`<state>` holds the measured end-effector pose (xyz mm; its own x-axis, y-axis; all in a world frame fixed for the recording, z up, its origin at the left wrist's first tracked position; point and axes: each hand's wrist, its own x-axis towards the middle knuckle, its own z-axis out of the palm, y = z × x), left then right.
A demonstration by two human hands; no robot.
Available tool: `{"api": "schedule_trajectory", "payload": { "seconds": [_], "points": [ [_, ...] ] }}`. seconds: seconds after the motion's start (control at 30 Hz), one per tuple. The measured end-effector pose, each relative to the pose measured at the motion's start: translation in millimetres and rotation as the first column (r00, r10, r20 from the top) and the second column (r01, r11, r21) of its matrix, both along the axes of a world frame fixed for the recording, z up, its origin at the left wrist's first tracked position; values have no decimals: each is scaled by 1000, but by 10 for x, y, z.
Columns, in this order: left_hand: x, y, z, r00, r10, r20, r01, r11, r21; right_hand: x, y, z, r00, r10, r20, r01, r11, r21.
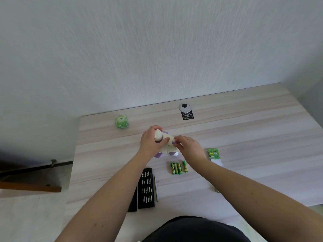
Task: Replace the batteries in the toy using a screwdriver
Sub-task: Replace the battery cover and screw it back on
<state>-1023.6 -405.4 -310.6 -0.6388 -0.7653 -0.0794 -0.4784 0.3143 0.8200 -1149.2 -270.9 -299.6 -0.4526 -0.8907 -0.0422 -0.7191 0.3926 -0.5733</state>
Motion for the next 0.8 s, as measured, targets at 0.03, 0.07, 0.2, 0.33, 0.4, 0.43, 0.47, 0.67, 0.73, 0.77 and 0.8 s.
{"api": "schedule_trajectory", "payload": {
  "seconds": [0.03,0.07,0.2,0.33,0.4,0.43,0.47,0.67,0.73,0.77,0.8],
  "points": [
    [-5,3,5,1000,1,2,-1,1000,-5,-12,-10,15,1000,8,-13,-7,1000,13],
    [-11,4,10,1000,6,6,-6,1000,-10,-22,-18,24,1000,11,-20,-11,1000,20],
    [-23,7,27,999,13,29,-13,1000,-11,-14,-9,26,999,7,-35,-6,1000,26],
    [-13,18,23,999,20,44,-20,1000,-1,-27,-1,30,1000,-4,-23,4,1000,27],
    [-19,16,27,998,25,50,-26,999,19,-35,5,23,1000,-19,0,19,999,28],
    [-19,13,25,998,21,55,-22,1000,17,-36,15,14,999,-34,29,33,999,24],
    [-18,13,29,998,16,57,-16,1000,8,-39,29,15,996,-51,69,50,999,14],
    [-29,20,61,998,20,63,-19,1000,-25,-196,105,24,854,-251,456,263,964,37],
    [-42,23,77,997,24,71,-22,1000,-15,-217,88,7,686,-346,640,420,907,39],
    [-45,22,80,997,23,79,-22,1000,-13,-220,65,5,629,-361,689,453,890,53],
    [-47,23,87,996,22,87,-21,1000,-11,-218,40,7,600,-364,713,455,888,70]
  ]
}}
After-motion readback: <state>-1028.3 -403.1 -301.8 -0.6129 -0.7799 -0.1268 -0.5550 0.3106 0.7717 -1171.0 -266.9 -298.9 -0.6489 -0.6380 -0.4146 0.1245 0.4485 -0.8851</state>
